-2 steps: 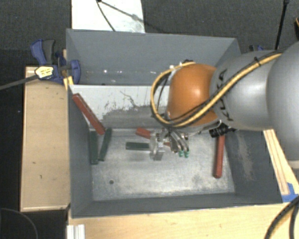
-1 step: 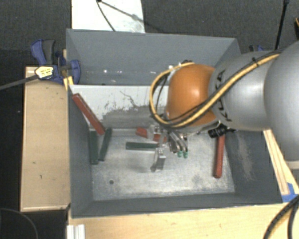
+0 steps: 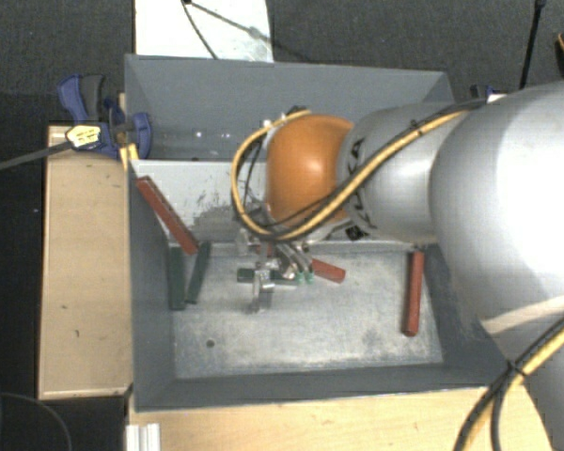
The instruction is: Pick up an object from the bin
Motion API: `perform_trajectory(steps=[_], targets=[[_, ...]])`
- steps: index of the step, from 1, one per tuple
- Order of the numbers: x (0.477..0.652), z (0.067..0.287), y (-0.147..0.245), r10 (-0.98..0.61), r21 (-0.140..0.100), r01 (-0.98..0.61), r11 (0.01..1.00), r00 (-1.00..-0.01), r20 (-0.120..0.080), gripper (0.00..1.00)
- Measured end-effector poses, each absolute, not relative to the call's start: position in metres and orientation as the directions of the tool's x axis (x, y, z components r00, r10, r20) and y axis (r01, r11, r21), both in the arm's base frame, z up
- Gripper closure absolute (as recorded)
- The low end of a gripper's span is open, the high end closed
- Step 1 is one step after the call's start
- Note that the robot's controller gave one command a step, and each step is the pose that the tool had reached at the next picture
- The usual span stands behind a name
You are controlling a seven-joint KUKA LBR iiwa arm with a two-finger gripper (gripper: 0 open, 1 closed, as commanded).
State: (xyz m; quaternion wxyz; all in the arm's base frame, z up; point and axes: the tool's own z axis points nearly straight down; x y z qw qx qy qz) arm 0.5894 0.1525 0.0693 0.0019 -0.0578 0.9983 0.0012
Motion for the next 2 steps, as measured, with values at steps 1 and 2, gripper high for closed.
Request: perform_trajectory(steps=[1,2], targets=[[0.589,0.071,0.151,-0.107,0.002,-0.107,0.994,-0.994,-0.004,1.00],[0.576,0.231,0.152,-0.107,0.002,-0.107,0.994,-0.994,-0.012,1.00]])
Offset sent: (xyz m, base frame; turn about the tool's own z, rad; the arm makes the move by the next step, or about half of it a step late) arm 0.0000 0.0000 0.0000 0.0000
